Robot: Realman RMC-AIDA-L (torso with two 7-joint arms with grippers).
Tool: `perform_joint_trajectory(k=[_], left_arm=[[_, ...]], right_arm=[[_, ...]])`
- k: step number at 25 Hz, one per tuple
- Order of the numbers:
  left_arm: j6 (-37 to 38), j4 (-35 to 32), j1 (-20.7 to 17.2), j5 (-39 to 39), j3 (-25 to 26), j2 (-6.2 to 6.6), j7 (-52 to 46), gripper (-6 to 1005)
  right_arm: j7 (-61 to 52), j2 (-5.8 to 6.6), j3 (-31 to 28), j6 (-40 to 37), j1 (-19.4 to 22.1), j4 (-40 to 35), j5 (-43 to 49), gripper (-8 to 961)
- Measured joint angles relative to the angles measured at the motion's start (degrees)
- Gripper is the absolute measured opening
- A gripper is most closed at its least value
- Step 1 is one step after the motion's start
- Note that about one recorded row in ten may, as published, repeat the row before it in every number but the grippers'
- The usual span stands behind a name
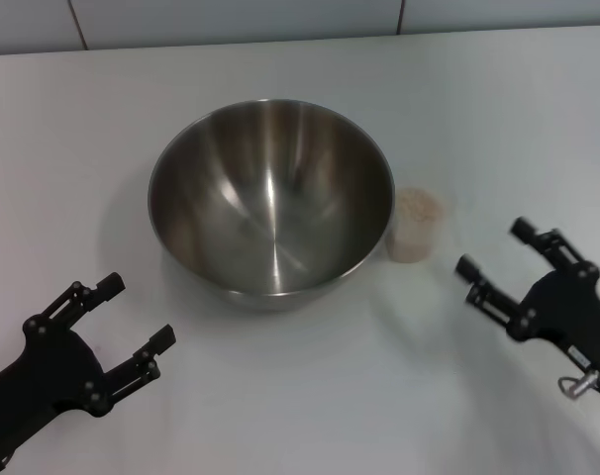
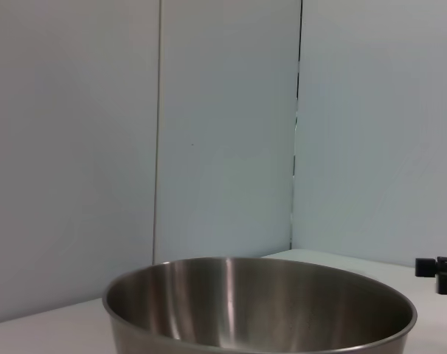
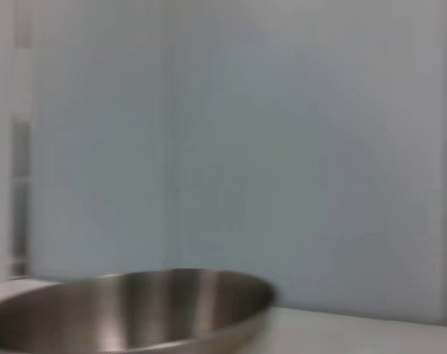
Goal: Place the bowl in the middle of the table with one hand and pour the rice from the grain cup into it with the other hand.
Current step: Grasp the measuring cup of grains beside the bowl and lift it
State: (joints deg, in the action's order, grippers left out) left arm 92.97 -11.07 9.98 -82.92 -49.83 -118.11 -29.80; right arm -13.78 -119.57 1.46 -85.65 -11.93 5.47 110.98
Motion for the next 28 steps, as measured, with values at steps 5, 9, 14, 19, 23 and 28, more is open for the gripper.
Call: perform_joint_trajectory(k=[5,9,14,19,23,28], left_arm=[[0.02,-0.03,-0.03,0.13,0.01,0.06,-0.07,827],[0.02,-0.14,-0.05,0.15,0.01,0.07,-0.08,827],[0.03,-0.32,-0.05,0.15,0.01,0.08,-0.08,827],[0.06,-0.23,-0.05,0.22,0.13,0.07,-0.08,827],[0.35,-0.14,-0.03,0.22,0.16,0.07,-0.13,827],[0.58,-0.10,0.00,0.22,0.21,0.03,-0.16,827]], right_arm=[[3.44,-0.11,-3.42,5.39,0.13,4.18,-4.62,799],[3.50,-0.14,-4.73,8.24,-0.64,4.92,-5.37,797],[3.55,-0.14,-5.20,9.41,-1.54,5.06,-5.43,794],[3.59,-0.14,-5.24,9.30,-1.70,5.10,-5.46,791],[3.61,-0.12,-5.26,9.57,-2.52,4.89,-5.49,789],[3.64,0.01,-5.30,10.68,-4.03,4.29,-5.51,787]])
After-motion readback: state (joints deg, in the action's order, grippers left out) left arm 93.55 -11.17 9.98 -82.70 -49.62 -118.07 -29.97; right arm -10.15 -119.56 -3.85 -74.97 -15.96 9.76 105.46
